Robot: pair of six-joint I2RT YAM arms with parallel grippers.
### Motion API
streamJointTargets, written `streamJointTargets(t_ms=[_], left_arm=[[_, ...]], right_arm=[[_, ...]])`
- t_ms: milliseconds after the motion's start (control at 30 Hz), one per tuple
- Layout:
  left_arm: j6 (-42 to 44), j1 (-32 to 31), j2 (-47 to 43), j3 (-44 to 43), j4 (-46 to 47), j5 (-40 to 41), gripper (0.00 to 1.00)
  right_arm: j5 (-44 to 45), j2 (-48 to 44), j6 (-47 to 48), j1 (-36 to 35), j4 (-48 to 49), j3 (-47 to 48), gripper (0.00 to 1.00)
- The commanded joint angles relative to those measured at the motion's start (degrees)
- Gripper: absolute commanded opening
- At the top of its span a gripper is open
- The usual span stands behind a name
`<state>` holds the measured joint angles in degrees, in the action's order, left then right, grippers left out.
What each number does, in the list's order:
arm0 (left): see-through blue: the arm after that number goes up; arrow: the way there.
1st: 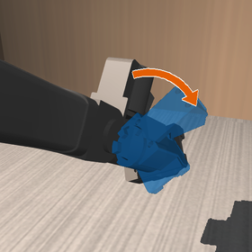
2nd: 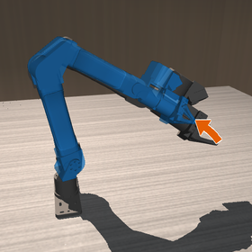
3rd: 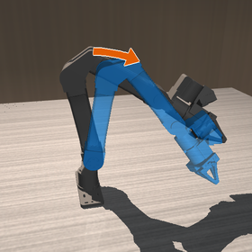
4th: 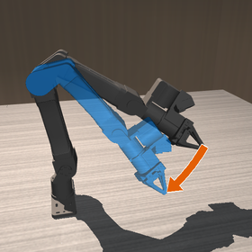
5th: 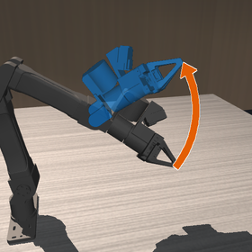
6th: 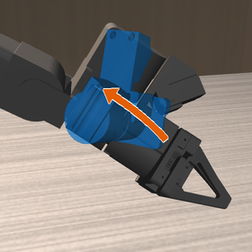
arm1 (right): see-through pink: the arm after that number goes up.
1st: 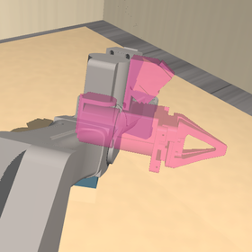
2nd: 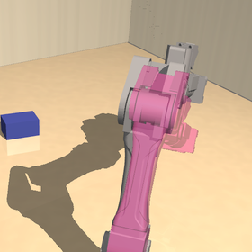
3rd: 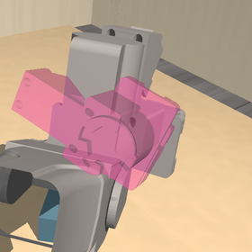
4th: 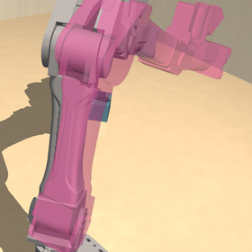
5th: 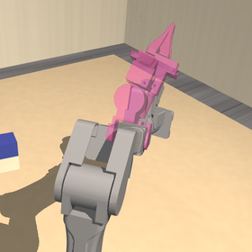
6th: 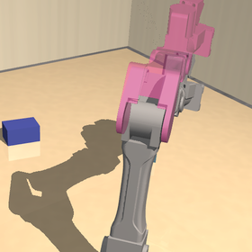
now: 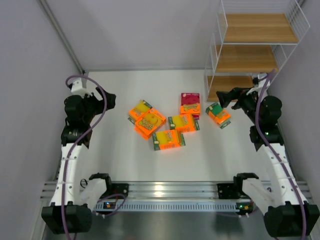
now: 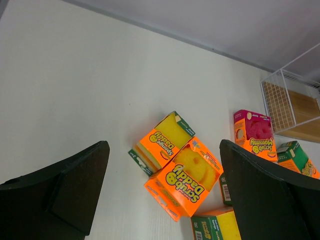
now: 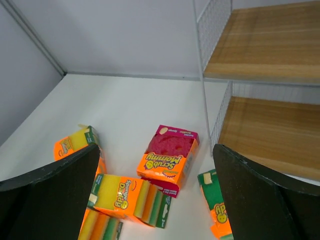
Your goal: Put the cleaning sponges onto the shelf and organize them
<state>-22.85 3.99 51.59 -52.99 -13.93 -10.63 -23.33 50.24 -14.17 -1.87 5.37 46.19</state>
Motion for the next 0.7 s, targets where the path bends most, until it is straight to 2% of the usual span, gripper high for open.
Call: streamJointTargets(t_ms=[0, 67, 133, 200, 367, 467, 533, 567, 667], left_arm=[[-0.2, -0.7, -2.2, 0.5, 1.5, 0.8, 0.98], [0.7, -3.6, -2.4, 1.2, 1.6, 2.5, 0.98], [0.7, -5.9, -2.0, 1.2, 1.7, 5.3, 0.98], [0.9, -7.7, -1.1, 0.8, 1.7, 5.1, 0.98], [4.7, -11.8, -1.3, 1.8, 1.6, 4.8, 0.98], [6.2, -13.9, -2.4, 2.6, 1.7, 7.2, 0.98], [6.2, -14.6, -2.5, 3.1, 1.6, 8.0, 0.98], [6.2, -14.6, -2.7, 3.1, 1.6, 8.2, 0.98], [6.2, -14.7, -3.9, 3.3, 1.6, 9.3, 0.98]], right_arm=[[6.9, -4.6, -3.3, -0.5, -0.7, -1.8, 0.99], [10.4, -7.1, -6.5, -0.5, 0.1, -5.7, 0.99], [10.3, -11.2, -10.8, -0.5, 3.6, -12.4, 0.99], [10.1, -13.3, -11.8, -0.7, 5.1, -15.2, 0.99], [11.6, -9.6, -8.8, -1.4, -5.2, -11.7, 0.99], [8.9, -7.1, -12.7, -2.9, -1.5, -12.5, 0.99], [12.8, -5.9, -14.6, -7.9, 3.5, -14.6, 1.00], [15.4, -5.0, -14.1, -13.4, 3.4, -14.5, 0.99], [26.3, 0.5, -9.0, -22.3, -1.6, -10.0, 0.99]])
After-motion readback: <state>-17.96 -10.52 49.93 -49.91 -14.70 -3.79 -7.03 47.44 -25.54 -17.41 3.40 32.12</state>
